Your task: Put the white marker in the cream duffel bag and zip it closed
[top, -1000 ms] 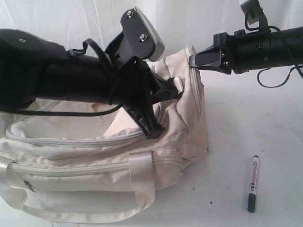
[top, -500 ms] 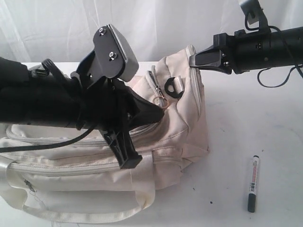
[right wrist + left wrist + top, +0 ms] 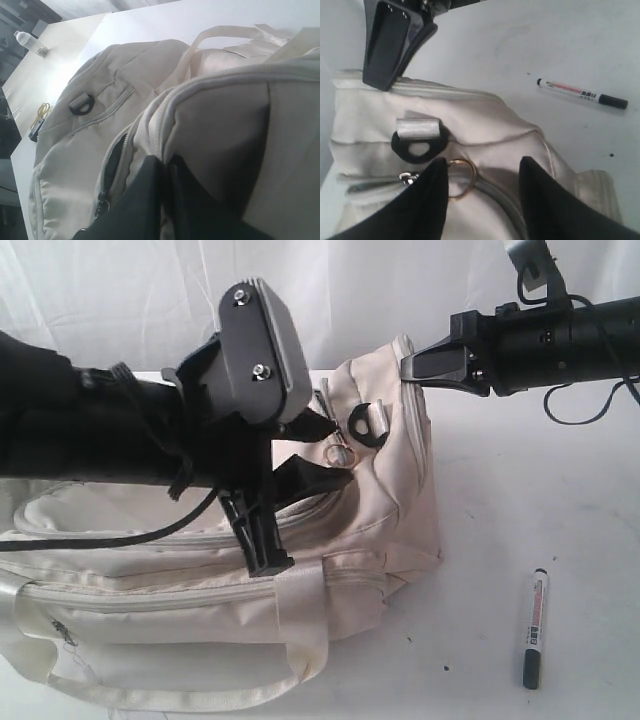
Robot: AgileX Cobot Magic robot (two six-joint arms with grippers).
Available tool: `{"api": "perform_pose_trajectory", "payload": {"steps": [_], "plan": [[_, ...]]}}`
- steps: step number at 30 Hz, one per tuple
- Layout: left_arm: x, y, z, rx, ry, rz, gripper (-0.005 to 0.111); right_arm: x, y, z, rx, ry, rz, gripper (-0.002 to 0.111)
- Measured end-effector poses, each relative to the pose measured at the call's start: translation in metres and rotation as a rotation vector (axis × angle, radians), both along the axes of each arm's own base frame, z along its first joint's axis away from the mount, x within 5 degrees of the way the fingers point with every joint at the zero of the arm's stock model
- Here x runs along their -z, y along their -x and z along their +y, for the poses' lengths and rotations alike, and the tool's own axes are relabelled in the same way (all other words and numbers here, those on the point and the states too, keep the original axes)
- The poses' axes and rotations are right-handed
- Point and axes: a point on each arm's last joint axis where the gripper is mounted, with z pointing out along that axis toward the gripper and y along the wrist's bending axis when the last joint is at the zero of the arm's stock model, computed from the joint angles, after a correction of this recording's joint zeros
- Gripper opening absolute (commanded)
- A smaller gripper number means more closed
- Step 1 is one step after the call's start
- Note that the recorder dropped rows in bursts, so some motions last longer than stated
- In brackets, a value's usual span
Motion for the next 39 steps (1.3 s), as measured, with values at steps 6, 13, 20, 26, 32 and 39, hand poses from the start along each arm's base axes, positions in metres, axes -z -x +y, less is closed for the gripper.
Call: {"api": "perform_pose_trajectory", "payload": {"steps": [6,13,20,26,32,39], "plan": [[0.018,-0.009,-0.027,0.057,-0.133,-0.119,0.050,0.000,0.000,0.000,0.001,0.002,-0.002,0.000],[0.030,-0.025,-0.027,-0.006,-0.237,-0.224,0.050,0.000,0.000,0.000,-0.001,0.007,-0.011,0.000],[0.046,-0.032,-0.031,-0.018,-0.290,-0.224,0.044,0.001,-0.001,0.000,-0.002,0.007,-0.009,0.000],[0.045,-0.036,-0.029,-0.065,-0.299,-0.251,0.024,0.002,-0.002,-0.001,0.004,0.000,-0.007,0.000],[0.043,-0.039,-0.025,-0.093,-0.336,-0.309,0.024,0.000,-0.002,0.000,0.013,-0.012,-0.014,0.000],[0.042,-0.040,-0.025,-0.102,-0.342,-0.320,0.000,0.000,-0.003,0.000,0.014,-0.017,-0.018,0.000]]}}
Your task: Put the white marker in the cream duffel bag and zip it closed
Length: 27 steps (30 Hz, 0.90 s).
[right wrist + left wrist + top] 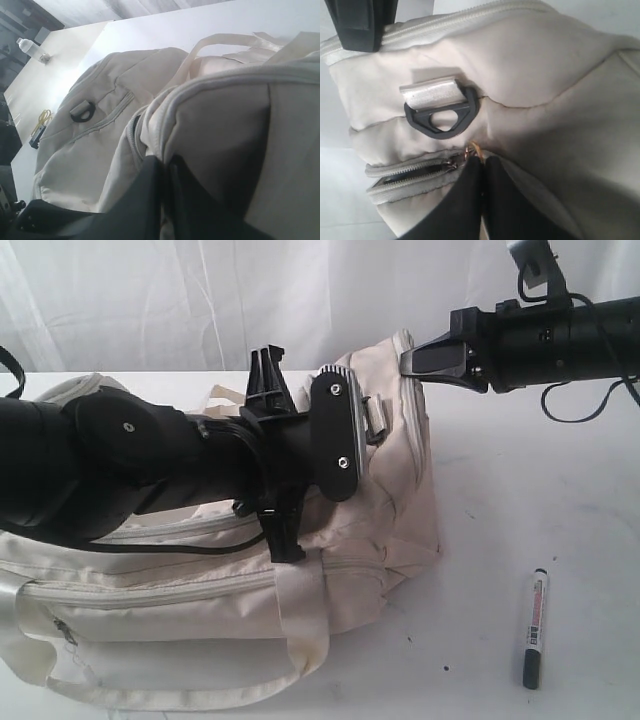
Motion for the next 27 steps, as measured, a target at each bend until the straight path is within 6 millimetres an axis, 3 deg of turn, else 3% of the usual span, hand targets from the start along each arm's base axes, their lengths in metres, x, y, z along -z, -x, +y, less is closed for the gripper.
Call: {"api": "perform_pose_trajectory", "payload": {"steps": [9,18,27], "plan": [[-0.002,0.005,-0.004,-0.014,0.036,0.021,0.000,0.000,0.000,0.000,-0.002,0.000,-0.001,0.000],[-0.021,0.022,-0.005,-0.150,0.271,0.150,0.000,0.000,0.000,0.000,-0.004,-0.001,-0.001,0.000],[-0.031,0.042,-0.009,-0.278,0.376,0.207,0.000,0.001,-0.002,-0.001,0.023,0.012,-0.005,0.000]]}}
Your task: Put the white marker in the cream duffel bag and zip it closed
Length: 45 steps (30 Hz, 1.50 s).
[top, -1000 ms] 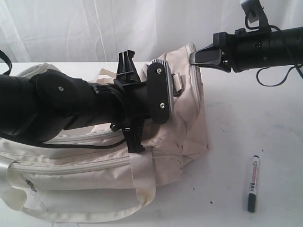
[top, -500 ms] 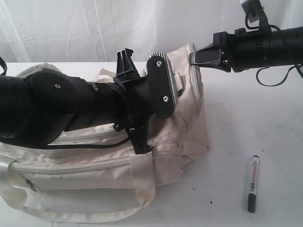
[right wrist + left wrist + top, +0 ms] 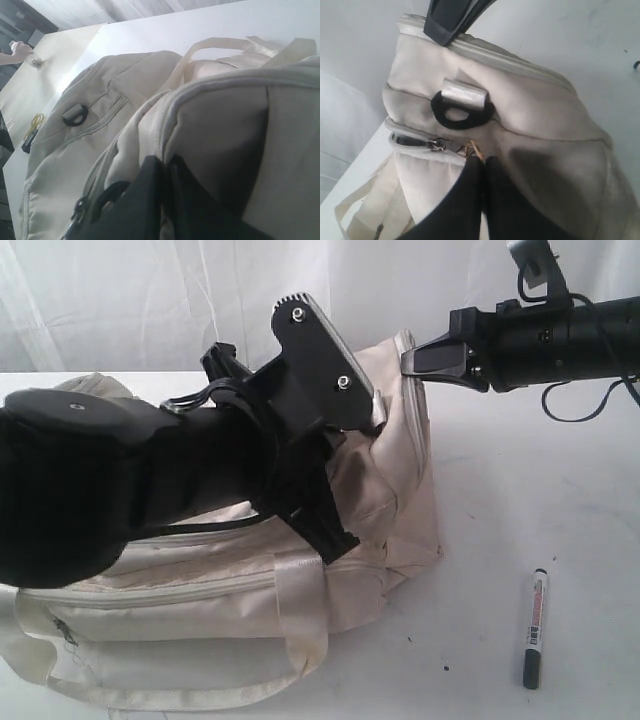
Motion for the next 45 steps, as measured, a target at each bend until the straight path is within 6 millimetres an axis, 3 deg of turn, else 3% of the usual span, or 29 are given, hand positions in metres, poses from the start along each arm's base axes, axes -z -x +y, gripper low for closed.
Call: {"api": "perform_pose_trajectory", "payload": {"steps": [17,45], "plan": [[-0.001,0.048,-0.025,-0.006,-0.035,0.002,0.000,0.001,-0.002,-0.001,0.024,0.012,-0.002,0.000],[-0.001,0.050,-0.024,-0.039,-0.050,-0.006,0.000,0.007,0.003,-0.002,-0.026,0.074,0.015,0.000]]}}
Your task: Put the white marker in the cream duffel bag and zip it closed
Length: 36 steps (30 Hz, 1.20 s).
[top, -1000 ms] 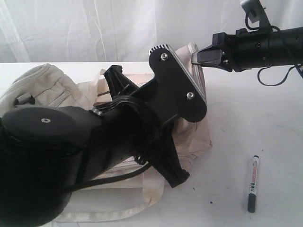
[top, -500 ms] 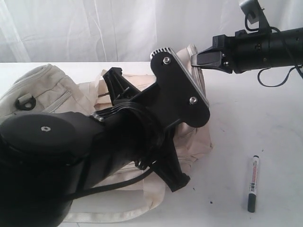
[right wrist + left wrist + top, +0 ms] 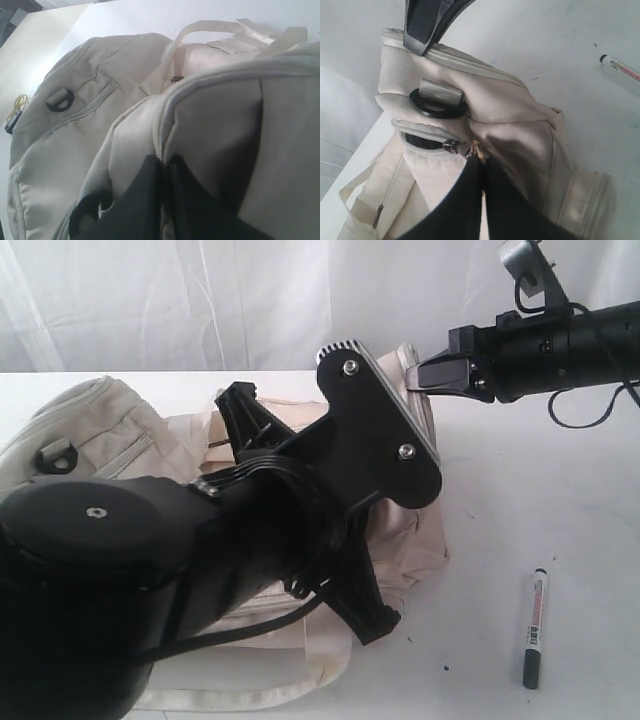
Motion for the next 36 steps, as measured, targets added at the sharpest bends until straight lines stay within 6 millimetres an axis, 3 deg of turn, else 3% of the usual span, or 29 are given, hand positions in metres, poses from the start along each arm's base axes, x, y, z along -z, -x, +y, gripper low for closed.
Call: {"api": "perform_pose_trajectory", "payload": {"steps": [3,8,12,24,36], "plan": [[0.000,0.000,0.000,-0.005,-0.002,-0.001,0.000,0.002,0.002,0.000,-0.020,0.018,0.016,0.006],[0.000,0.000,0.001,-0.010,-0.004,-0.003,0.000,0.002,0.006,0.002,-0.061,0.010,0.038,0.033],[0.000,-0.001,0.001,-0.011,-0.005,-0.003,0.000,0.001,0.009,0.003,-0.090,-0.007,0.051,0.045],[0.000,-0.001,0.001,-0.013,-0.005,-0.004,0.000,0.005,0.014,0.006,-0.135,0.033,0.100,0.047],[0.000,-0.001,0.001,-0.013,-0.005,-0.004,0.000,0.020,0.022,0.017,-0.169,0.213,0.177,0.047]]}}
